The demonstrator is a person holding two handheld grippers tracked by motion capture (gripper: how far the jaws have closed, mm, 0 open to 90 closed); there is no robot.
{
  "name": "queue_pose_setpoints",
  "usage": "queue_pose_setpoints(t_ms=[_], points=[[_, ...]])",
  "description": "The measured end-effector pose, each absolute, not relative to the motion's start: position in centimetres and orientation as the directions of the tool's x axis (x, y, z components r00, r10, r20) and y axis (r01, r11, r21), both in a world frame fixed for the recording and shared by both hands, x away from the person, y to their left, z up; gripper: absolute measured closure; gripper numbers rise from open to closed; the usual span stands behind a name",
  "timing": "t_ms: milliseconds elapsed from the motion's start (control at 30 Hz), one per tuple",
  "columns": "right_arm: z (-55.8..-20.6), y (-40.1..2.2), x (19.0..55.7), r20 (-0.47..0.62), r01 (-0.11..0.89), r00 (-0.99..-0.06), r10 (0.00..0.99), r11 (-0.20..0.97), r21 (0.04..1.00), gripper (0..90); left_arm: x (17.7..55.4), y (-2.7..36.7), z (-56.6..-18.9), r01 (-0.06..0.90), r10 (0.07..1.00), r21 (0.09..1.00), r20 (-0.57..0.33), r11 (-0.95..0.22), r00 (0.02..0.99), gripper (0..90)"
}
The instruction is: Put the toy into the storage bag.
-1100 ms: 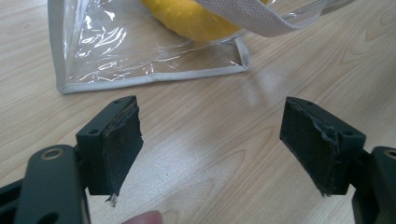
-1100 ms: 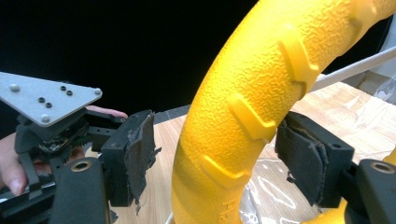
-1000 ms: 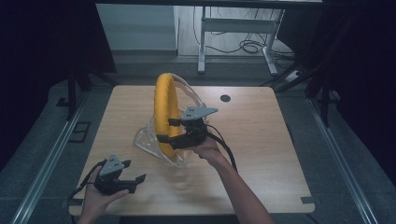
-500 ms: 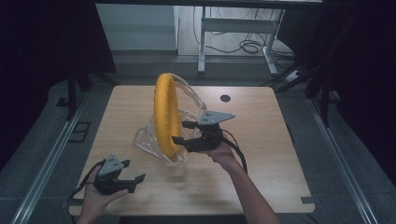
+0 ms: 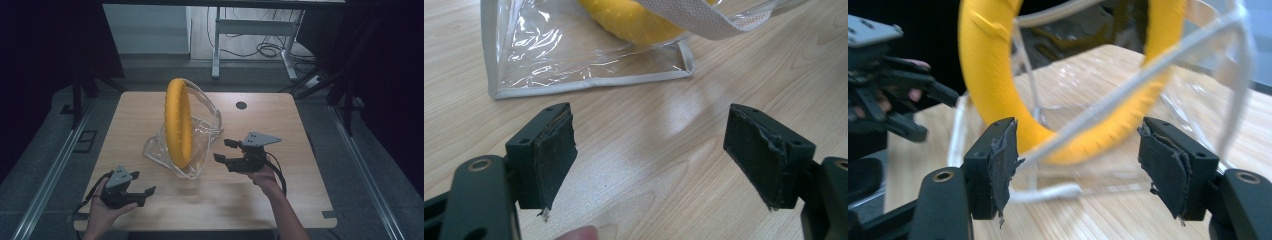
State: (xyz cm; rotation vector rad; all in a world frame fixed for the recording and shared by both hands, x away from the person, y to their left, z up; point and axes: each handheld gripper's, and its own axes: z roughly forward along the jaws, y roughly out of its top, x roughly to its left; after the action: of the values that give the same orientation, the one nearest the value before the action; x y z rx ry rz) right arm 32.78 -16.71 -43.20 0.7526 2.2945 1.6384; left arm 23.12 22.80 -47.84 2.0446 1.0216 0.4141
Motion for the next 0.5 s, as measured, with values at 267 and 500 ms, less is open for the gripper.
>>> queue_pose_setpoints(t_ms=[267, 500], points=[[-45.3, -19.1, 32.0, 0.109, 0.302, -0.816, 0.568, 0.259, 0.917, 32.4, 23.1, 22.8, -47.9, 0.523, 0.783, 0.773, -0.057, -0.358, 0.62, 20.6], [-45.8, -19.3, 31.7, 0.1, 0.299, -0.812, 0.574, 0.263, 0.917, 32.6, 23.2, 22.6, -48.0, 0.525, 0.781, 0.77, -0.056, -0.362, 0.622, 20.6]])
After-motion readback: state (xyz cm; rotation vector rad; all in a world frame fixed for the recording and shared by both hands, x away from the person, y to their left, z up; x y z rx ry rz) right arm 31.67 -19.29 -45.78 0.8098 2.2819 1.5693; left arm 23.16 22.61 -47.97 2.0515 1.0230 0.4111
